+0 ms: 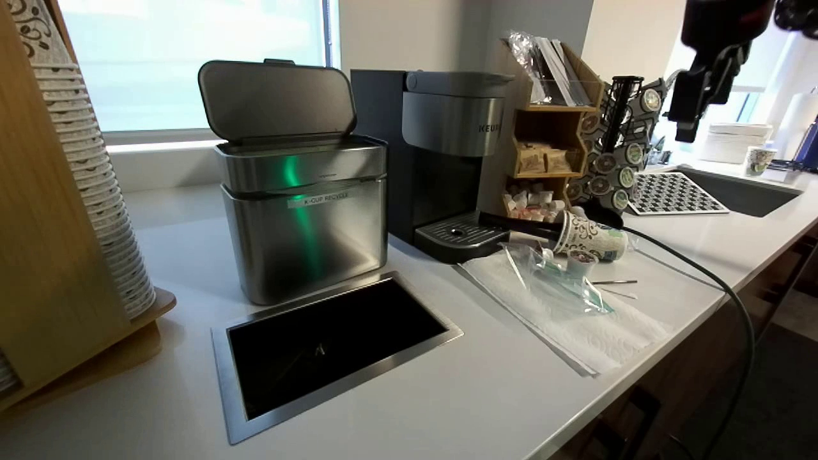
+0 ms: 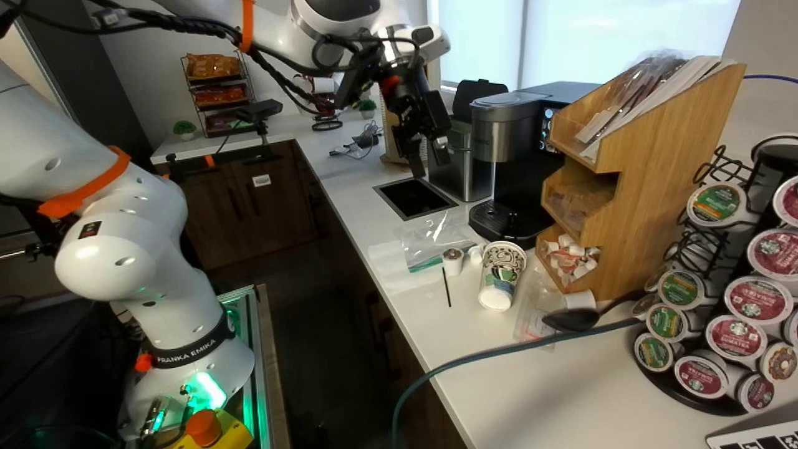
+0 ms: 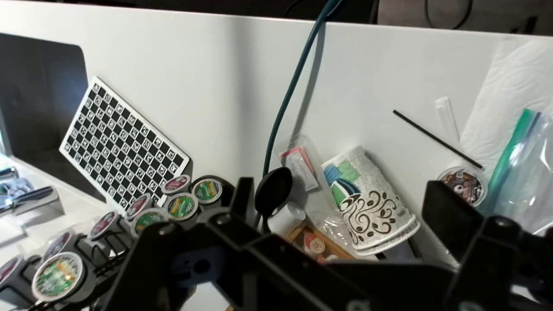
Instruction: Place the stacked coffee cups on the left upright then put the black tongs on top of the wooden stand.
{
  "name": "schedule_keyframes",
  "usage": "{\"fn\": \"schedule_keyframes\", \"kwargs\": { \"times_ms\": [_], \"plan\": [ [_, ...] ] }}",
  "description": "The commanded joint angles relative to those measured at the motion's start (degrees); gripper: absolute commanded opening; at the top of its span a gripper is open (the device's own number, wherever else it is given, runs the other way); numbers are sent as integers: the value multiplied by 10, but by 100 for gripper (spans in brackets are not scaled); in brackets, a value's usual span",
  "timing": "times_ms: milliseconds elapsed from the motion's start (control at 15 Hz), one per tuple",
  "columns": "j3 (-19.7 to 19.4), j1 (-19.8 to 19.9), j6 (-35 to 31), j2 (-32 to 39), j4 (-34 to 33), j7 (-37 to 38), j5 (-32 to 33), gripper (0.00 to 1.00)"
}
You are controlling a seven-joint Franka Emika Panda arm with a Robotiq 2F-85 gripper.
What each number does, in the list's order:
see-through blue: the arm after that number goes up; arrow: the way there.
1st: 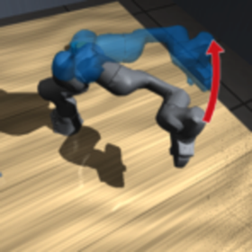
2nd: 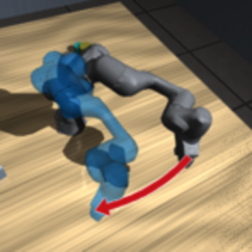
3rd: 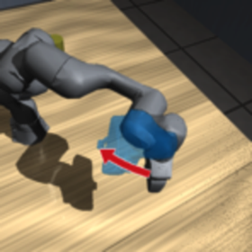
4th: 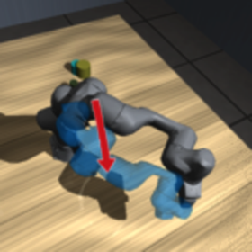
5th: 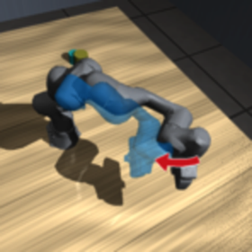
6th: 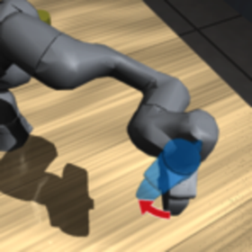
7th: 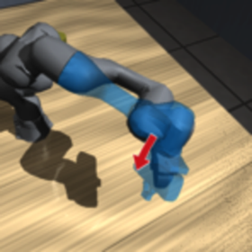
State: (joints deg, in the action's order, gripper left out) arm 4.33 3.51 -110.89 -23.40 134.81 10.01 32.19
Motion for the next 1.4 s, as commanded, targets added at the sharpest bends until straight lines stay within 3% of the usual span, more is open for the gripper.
{"fn": "schedule_keyframes", "kwargs": {
  "times_ms": [0, 200, 467, 667, 800, 867, 1067, 1333],
  "plan": [
    [1, -5, 2, 19, -3, 23, 1, 100],
    [7, -6, 2, 41, -14, 45, 1, 100],
    [13, 14, -96, 79, 11, 220, 20, 100],
    [30, 49, -186, 122, 18, 346, 100, 100],
    [45, 72, -183, 146, 8, 433, 169, 100],
    [9, 29, -173, 124, 15, 362, 122, 100],
    [1, 25, -174, 134, 13, 372, 131, 100],
    [-6, 35, -267, 176, 11, 529, 190, 100]
  ]
}}
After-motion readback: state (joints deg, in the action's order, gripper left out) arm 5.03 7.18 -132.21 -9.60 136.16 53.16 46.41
